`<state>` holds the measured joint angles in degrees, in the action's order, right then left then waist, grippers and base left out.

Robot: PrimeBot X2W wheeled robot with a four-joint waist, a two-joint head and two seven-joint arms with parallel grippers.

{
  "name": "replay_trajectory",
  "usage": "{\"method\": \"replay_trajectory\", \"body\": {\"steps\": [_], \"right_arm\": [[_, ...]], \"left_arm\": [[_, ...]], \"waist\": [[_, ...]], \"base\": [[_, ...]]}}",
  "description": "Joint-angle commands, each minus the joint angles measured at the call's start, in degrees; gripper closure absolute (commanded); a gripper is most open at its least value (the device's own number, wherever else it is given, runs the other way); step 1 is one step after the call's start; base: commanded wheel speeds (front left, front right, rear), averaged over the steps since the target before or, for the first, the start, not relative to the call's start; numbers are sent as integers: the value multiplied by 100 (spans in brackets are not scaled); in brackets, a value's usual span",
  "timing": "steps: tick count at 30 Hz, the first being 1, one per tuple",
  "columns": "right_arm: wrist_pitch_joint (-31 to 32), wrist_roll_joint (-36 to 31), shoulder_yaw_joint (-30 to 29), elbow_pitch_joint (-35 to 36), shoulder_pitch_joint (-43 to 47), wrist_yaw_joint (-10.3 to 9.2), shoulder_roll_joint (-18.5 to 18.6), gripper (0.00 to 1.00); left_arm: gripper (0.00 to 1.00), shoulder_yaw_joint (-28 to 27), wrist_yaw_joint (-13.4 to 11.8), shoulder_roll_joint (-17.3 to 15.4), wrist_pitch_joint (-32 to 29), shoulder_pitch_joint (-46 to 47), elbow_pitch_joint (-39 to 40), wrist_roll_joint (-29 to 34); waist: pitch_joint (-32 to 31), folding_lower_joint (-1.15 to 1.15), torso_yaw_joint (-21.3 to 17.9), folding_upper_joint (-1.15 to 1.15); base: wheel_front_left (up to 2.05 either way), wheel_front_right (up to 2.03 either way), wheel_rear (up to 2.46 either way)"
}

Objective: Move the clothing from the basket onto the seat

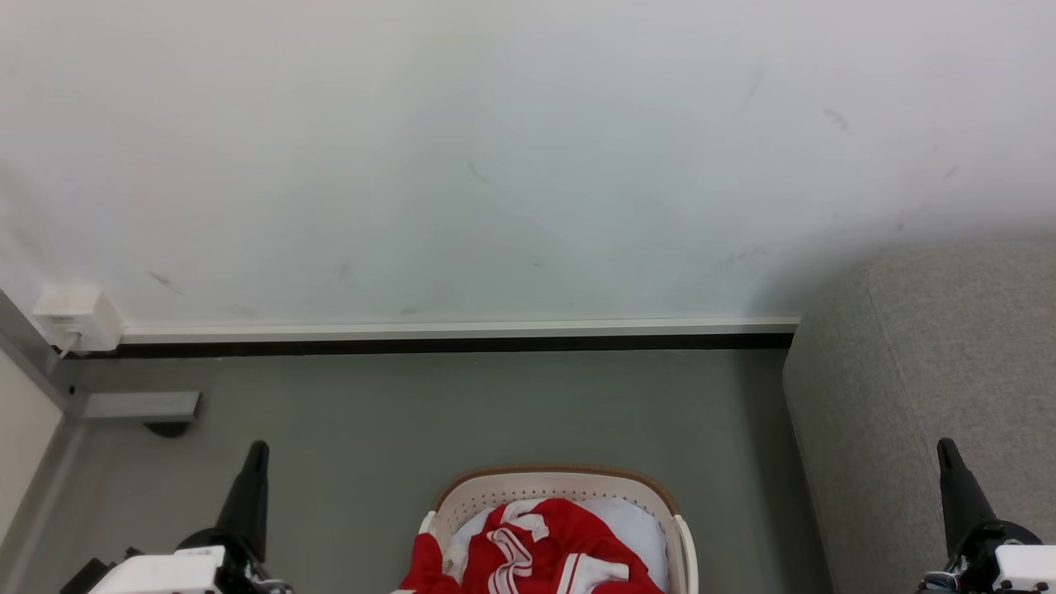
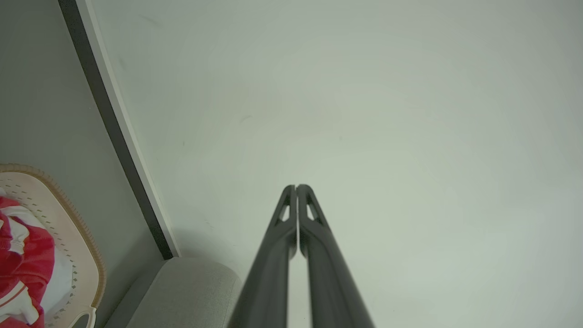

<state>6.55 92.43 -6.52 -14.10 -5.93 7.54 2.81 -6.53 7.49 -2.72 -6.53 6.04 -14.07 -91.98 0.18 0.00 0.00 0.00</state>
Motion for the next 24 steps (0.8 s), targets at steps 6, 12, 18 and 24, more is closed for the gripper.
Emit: {"method": "replay_trajectory", "body": {"steps": [6,12,18,24], "right_arm": [[3,-23,-14,25,-84,-15,10,100],[3,-23,-14,25,-84,-15,10,100],[3,-23,-14,25,-84,-15,10,100],[-2,2,15,-84,63,0,-21,0]], "left_arm": [[100,-1,9,-47,-13,52,20,-83],[100,-1,9,-47,-13,52,20,-83],[100,-1,9,-47,-13,52,20,-83],[0,6,0,30,10,-67,-81,3]], "waist": [[0,0,0,0],[0,0,0,0],[0,0,0,0],[1,0,0,0]], "base": [[0,0,0],[0,0,0],[0,0,0],[0,0,0]]}}
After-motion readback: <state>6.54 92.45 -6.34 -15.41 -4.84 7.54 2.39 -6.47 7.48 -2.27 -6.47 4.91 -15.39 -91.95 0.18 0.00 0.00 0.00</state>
